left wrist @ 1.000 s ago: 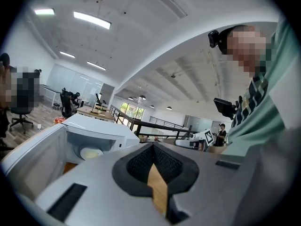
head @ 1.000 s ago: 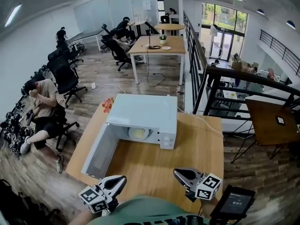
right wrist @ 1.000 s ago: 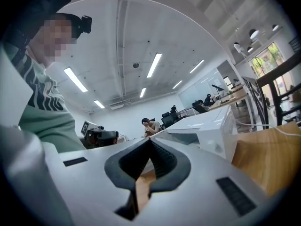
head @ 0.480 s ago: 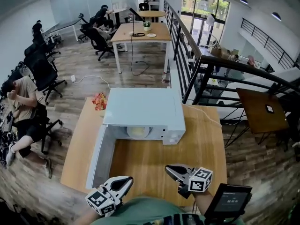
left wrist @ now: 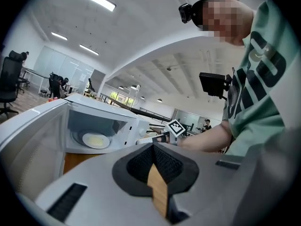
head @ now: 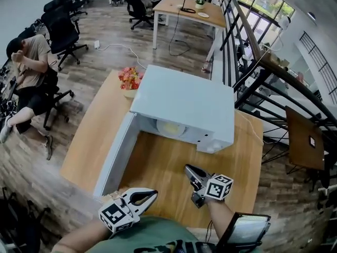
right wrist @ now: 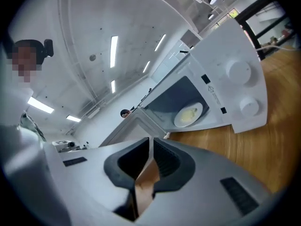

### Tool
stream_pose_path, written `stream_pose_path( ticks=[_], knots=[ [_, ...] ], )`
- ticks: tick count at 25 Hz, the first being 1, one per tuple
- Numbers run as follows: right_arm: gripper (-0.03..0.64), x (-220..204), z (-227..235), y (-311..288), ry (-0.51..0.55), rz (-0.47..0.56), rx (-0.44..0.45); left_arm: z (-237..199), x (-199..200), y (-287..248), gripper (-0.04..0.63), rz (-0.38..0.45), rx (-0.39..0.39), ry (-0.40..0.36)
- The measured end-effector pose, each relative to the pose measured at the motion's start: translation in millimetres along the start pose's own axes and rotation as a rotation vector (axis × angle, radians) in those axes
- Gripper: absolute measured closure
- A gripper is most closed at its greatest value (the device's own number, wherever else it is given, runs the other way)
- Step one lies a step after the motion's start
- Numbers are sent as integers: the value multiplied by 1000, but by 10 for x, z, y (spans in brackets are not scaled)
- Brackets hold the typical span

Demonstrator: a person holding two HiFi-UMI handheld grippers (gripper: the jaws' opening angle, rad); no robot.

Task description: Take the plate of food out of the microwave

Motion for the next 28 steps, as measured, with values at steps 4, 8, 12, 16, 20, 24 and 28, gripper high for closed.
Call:
stream_pose_path(
  ticks=[4,8,12,16,20,24,28],
  knots=[
    [531,-105,249,-416,-115,-4,15,-87,-129,10,603,-44,4,-20],
    [509,-79,512,-751,-270,50,5,-210,-184,-9,603,-45,21,1],
    [509,0,800,-997,-436,125,-11,-224,-230,-37,604,-58,-8,-11],
    [466,-5,1030,-1225,-559,160,-19,-230,-288,-17,604,-62,-28,1],
    [466,50,1132,-1437,-633,199,-26,-250,-331,37,603,-49,-32,18],
    [466,65,1219,-1587,-678,222,-38,-290,-389,101,604,-40,-23,34],
    [466,73,1259,-1618,-707,236,-45,-296,-389,153,603,-33,-12,58]
  ],
)
Point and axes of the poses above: the fingertips, and each gripper's own axes: y backward along the fingers, z to its right, x out of its top, the point moved 5 cm from there along y, backward along the fingers, and after that the axes turned 3 degrees about -x, right-handed, at the moved point
